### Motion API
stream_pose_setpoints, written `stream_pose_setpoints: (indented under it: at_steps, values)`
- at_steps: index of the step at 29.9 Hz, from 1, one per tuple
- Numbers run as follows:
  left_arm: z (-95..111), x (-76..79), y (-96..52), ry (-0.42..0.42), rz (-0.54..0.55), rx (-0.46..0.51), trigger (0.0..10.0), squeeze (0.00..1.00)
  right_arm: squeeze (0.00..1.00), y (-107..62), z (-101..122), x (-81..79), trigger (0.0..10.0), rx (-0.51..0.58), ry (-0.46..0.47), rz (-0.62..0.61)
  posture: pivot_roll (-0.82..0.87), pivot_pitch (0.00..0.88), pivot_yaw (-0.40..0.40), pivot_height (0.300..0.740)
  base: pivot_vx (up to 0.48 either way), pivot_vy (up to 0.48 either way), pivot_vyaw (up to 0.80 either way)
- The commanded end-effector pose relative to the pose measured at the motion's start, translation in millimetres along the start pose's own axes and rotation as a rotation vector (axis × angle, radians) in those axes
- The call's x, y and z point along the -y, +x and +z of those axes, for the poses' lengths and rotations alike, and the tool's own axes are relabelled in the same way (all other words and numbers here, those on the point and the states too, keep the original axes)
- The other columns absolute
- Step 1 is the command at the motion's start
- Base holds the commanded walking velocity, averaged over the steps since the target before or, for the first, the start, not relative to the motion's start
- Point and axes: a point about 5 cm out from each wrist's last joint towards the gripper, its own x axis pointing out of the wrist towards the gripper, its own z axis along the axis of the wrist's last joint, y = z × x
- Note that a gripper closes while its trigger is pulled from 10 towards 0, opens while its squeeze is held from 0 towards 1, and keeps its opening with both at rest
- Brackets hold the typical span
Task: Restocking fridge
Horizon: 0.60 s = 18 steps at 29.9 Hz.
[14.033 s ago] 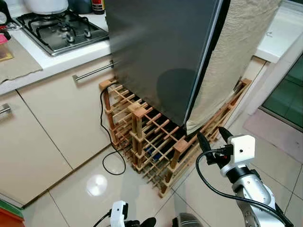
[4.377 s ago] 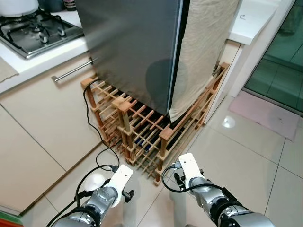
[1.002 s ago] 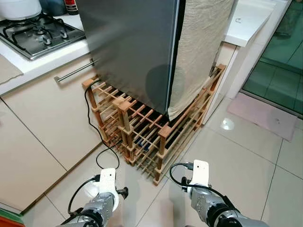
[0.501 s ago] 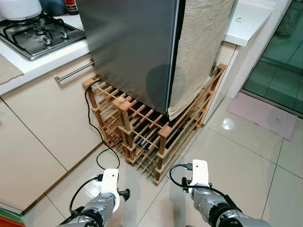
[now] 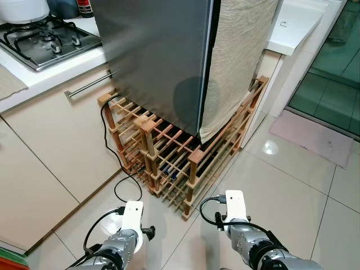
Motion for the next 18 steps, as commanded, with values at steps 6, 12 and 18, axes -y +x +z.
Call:
stream_pose_setpoints:
  at_steps: [6, 12, 18]
  values:
    - [6.2, 3.9, 0.0, 0.046, -0.030, 0.063, 10.0, 0.00, 0.21, 0.6, 8.0, 3.6, 10.0, 0.043, -0.061, 0.038, -0.08, 0.014, -0.001, 0.740, 0.000, 0.000, 0.00]
    - [29.2, 7.2, -2.4, 0.097, -0.099, 0.214, 10.0, 0.00, 0.22, 0.4, 10.7, 2.2, 10.0, 0.070, -0.138, 0.095, -0.07, 0.007, -0.016, 0.740, 0.000, 0.000, 0.00]
    - [95.1, 11.1, -16.6, 0.050, -0.183, 0.508, 10.0, 0.00, 0.22, -0.5, 12.4, 1.6, 10.0, 0.133, -0.135, 0.052, -0.08, 0.004, -0.013, 0.740, 0.000, 0.000, 0.00]
